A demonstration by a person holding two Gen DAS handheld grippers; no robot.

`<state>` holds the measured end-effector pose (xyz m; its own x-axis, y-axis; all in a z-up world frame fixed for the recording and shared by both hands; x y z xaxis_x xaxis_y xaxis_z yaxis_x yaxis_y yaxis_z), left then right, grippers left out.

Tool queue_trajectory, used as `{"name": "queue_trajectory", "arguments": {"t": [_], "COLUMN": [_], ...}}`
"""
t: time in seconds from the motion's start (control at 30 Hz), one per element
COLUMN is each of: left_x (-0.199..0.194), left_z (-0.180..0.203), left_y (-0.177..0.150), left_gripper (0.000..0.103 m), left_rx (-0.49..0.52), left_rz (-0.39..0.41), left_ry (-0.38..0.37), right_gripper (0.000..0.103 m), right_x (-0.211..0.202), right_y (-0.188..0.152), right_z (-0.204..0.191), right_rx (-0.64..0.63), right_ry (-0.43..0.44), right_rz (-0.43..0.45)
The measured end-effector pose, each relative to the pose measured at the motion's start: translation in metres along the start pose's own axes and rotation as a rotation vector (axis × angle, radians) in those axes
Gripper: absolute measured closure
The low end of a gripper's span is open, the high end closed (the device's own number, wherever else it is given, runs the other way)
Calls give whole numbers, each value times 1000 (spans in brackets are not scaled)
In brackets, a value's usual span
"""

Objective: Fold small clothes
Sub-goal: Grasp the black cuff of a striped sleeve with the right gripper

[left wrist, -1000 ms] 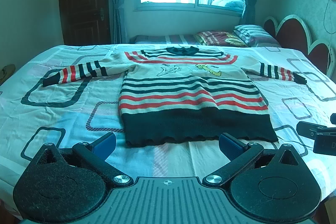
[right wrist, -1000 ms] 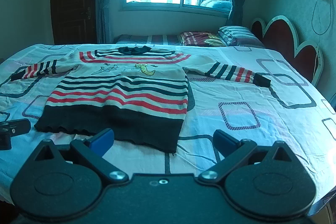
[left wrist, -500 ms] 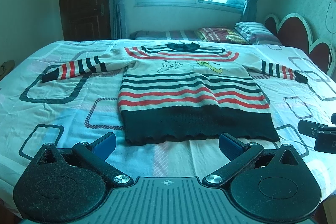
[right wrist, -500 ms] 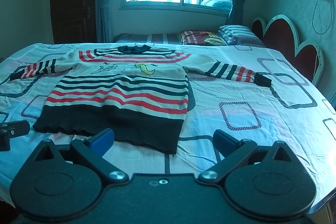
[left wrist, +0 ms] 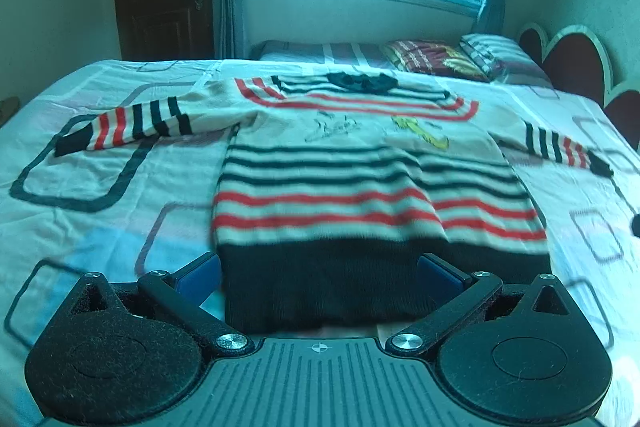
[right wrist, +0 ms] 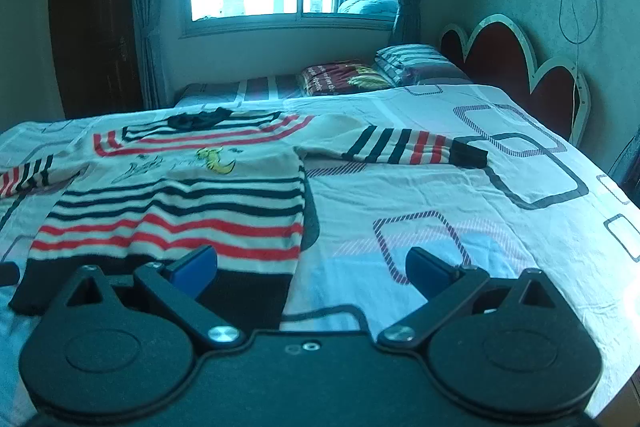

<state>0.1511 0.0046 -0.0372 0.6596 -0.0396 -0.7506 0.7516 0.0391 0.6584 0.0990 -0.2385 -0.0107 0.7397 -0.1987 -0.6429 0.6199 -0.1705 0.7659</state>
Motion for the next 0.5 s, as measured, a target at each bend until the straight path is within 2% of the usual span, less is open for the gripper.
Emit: {"name": "queue_trajectory", "arguments": {"t": [0.1, 0.27, 0.33, 0.5], "left_x": [25, 84, 106, 154], "left_z": [-12, -32, -36, -34], "left_y": [39, 104, 121, 144], "left_gripper": [0, 0, 0, 0], "left_rx": [-14, -36, -51, -70], "left_rz": [34, 48, 35, 13], "left_ry": [-31, -2, -31, -14], "right_gripper": [2, 3, 5, 6], "right_x": [25, 102, 141, 229], "right_y": [35, 87, 96, 97], "right_z": [38, 113, 142, 193], "right_rx": [128, 382, 489, 693], "right_ry": [21, 96, 114, 130], "right_rz": [48, 84, 84, 35]}}
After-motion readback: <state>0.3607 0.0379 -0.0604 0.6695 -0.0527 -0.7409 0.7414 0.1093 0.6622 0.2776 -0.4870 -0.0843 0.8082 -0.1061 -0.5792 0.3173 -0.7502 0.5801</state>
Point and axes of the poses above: each gripper's, at about its wrist camera, not at the fingertips, and x roughly the way its jaws point, z to its right, y to its top, the point moved 4 cm from there along x, roughly the way its jaws point, and after that the axes turned 9 degrees about -z, right-handed, at the moved point
